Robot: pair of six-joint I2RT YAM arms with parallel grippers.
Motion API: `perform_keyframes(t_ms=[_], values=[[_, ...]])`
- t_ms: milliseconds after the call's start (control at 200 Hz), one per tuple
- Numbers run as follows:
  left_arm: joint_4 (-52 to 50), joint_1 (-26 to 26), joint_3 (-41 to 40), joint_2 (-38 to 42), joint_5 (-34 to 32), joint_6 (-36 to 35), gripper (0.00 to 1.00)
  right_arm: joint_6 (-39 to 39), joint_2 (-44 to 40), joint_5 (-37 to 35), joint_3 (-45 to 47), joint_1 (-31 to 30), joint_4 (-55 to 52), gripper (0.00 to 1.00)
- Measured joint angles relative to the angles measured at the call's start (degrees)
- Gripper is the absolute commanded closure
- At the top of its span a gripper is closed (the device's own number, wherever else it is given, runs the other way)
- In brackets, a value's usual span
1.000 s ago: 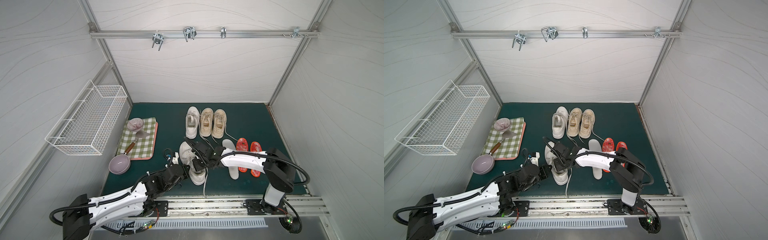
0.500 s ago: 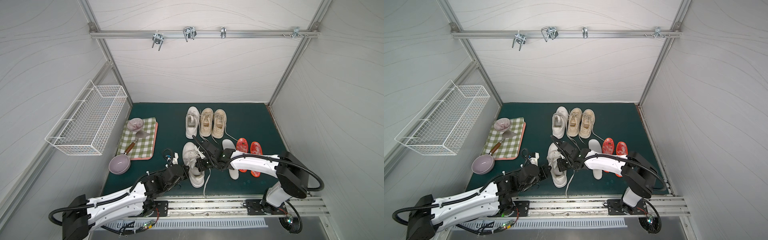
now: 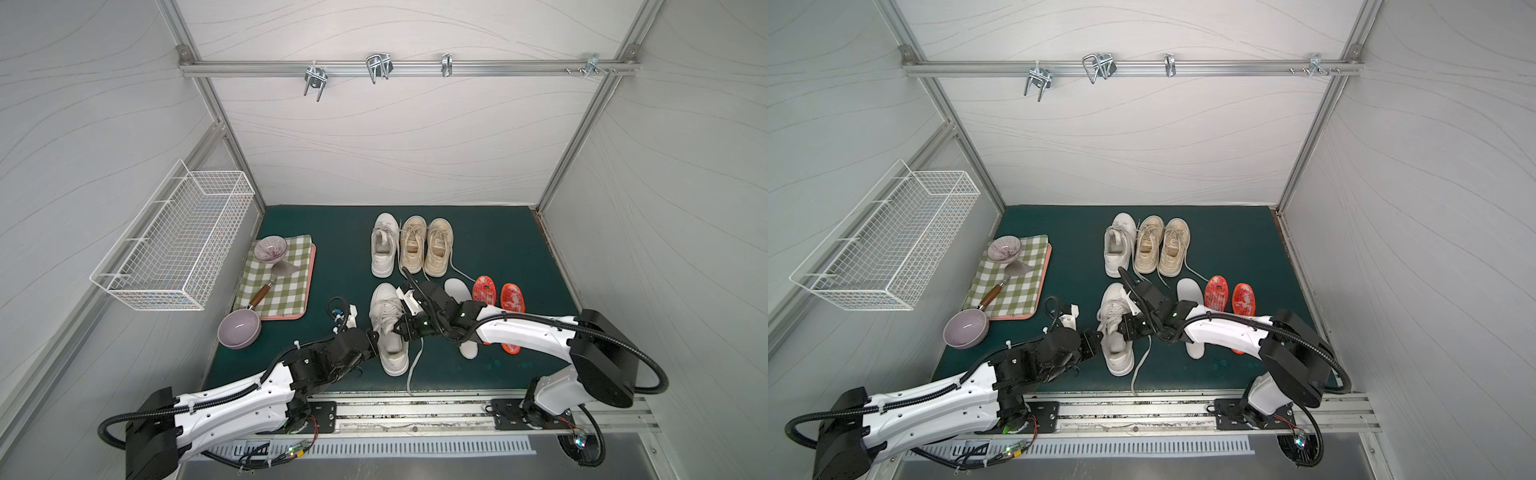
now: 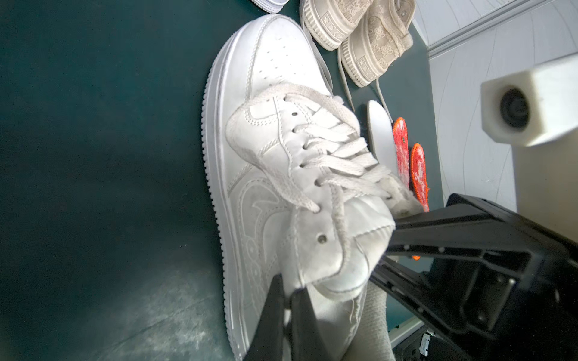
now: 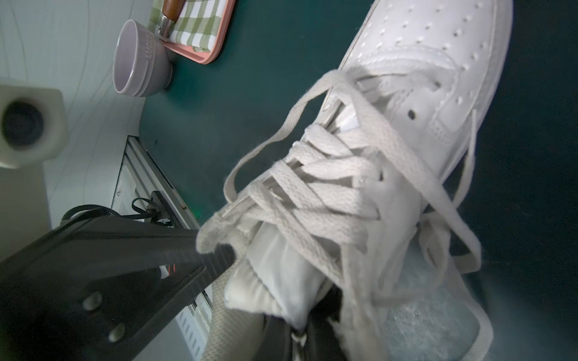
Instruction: Remove the insole from the shoe
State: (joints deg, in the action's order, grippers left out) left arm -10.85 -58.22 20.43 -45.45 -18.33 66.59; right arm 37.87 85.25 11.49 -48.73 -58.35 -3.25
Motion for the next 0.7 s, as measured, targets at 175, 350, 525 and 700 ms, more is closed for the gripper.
perform_keyframes(t_ms=[175, 350, 525, 700], values=[[-0.81, -0.15, 0.63, 0.42, -0.37, -0.04, 1.0, 0.79, -3.54, 0.52, 2.43, 0.76, 2.19, 1.0], [-0.87, -0.26, 0.94, 1.53, -0.39, -0.04, 1.0, 2.75, -6.73, 3.02, 5.31, 2.78, 4.85, 1.0], [-0.9, -0.35, 0.87, 2.8, -0.39, -0.63, 1.0, 4.33, -7.85, 4.79, 6.12, 3.89, 5.64, 1.0], [2.05, -0.28, 0.31, 2.54, 1.11, -6.67, 0.92, 4.17, -7.28, 4.57, 4.52, 3.85, 3.26, 1.0]])
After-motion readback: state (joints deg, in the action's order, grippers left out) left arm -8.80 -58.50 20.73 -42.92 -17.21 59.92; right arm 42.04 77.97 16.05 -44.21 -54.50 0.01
